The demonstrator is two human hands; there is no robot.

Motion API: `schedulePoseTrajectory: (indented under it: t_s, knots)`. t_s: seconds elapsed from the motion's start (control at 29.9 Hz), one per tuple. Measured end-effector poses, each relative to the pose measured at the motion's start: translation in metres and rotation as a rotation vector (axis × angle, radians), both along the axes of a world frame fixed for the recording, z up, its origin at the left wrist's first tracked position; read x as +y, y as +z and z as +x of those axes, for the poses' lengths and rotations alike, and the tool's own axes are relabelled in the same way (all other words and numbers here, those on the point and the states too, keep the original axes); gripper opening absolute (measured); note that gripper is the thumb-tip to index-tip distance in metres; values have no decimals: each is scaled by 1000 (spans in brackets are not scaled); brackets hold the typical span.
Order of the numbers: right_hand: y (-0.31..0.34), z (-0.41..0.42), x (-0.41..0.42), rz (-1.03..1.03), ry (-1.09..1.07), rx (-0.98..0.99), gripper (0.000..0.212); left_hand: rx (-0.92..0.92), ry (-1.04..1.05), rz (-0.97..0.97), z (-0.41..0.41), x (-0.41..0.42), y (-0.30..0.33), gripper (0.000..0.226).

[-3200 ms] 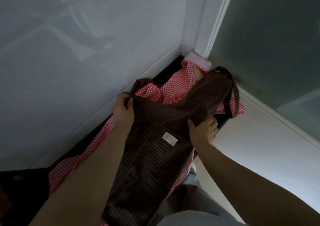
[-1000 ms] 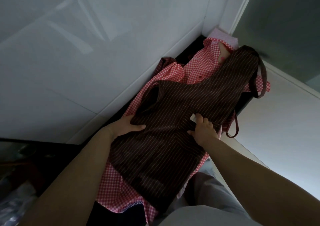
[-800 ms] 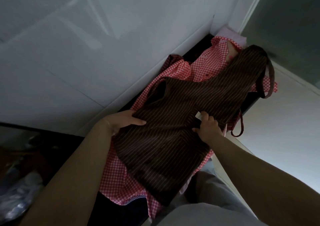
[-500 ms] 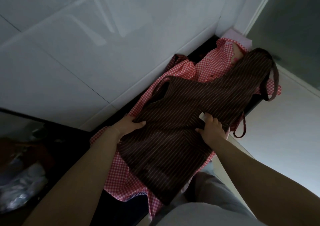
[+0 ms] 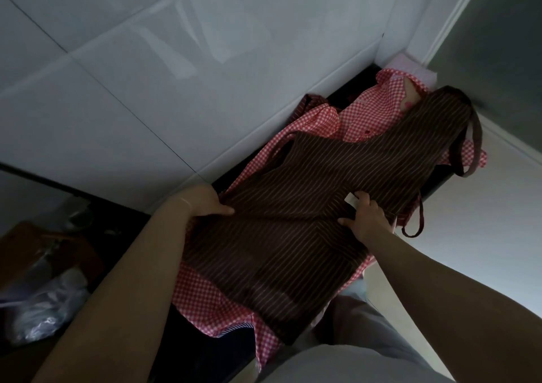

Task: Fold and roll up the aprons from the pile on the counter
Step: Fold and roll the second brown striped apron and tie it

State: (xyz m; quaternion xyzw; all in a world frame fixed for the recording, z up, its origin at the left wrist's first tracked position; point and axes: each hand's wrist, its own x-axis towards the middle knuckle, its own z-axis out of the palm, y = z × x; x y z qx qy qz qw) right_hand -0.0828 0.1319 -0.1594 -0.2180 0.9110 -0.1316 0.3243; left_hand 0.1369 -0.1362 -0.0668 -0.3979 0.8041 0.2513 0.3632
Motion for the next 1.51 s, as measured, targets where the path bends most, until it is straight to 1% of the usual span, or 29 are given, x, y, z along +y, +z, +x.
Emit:
schedulePoseTrajectory:
  t_s: [0.03,0.07,0.1,0.17,0.2,0.23,0.3,0.33,0.37,0.44,0.57,0.64,0.67,0.7,0.74,0.8,0.84,0.87,0.94,0.97,1.04,1.1,1.14,1.17,1.21,1.27,1.37,1.44,1.51]
  knots:
    - [-1,-1,-1,-11,-1,-3,83,21,-23,-174,3,-1,-4,52]
    - [-2,-1,-1,-15,-2,-5,83,62,5,-250,7,0,-10,51]
    - [-3,-1,-1,-11,-3,-10,83,86,48,-221,12,5,-15,57]
    - [-4,1,1,-45,-38,8,80,66,196,55,22,20,-24,83]
    - [-4,4,2,-99,-97,51,76,76,244,153,28,26,-28,90]
    - [-3,8,5,-172,-205,118,71,112,250,169,35,30,-32,85]
    - [1,14,8,-310,-518,235,63,249,245,48,48,32,-44,62]
    - [4,15,8,-342,-679,241,63,319,278,-6,52,32,-48,50]
    - [5,16,9,-354,-819,204,65,380,328,-21,53,33,-51,43]
    - [5,17,10,-382,-1004,67,68,429,389,31,52,33,-54,43]
    - [5,17,13,-577,-1225,-135,57,264,297,287,46,20,-41,67]
    - [6,16,16,-624,-1174,-196,45,228,263,502,49,16,-26,71]
    - [5,16,19,-623,-1117,-218,34,206,241,590,51,17,-22,69]
    - [4,15,22,-617,-1060,-223,22,143,217,623,53,18,-22,65]
    - [2,15,28,-598,-1004,-203,16,30,170,611,55,23,-24,62]
    - [-4,13,38,-510,-902,-162,20,-300,-98,420,58,31,-37,61]
    - [-7,13,43,-454,-872,-164,25,-392,-222,278,59,30,-47,59]
    - [-9,13,47,-418,-867,-180,31,-419,-275,160,59,26,-57,58]
    - [-12,13,52,-417,-896,-214,38,-362,-216,40,50,18,-65,59]
    - [-13,14,52,-445,-917,-231,41,-282,-127,20,41,17,-64,57]
    - [-13,14,53,-504,-947,-246,40,10,128,-25,14,20,-61,52]
    - [-13,15,53,-497,-891,-177,36,353,313,-85,-17,31,-57,51]
    - [-15,15,55,-468,-847,-126,35,461,330,-95,-29,38,-56,50]
    - [-16,15,56,-434,-805,-96,35,516,296,-103,-39,44,-58,51]
    - [-16,15,55,-389,-749,-93,34,531,244,-120,-44,48,-63,54]
    - [-20,10,57,-306,-645,-161,34,531,157,-185,-56,53,-73,59]
    - [-18,-2,56,-203,-529,-240,38,577,78,-380,-72,56,-76,57]
    - [-16,-15,59,-160,-503,-301,43,540,42,-436,-90,55,-76,51]
    - [-13,-24,61,-134,-480,-434,48,526,104,-382,-105,49,-75,36]
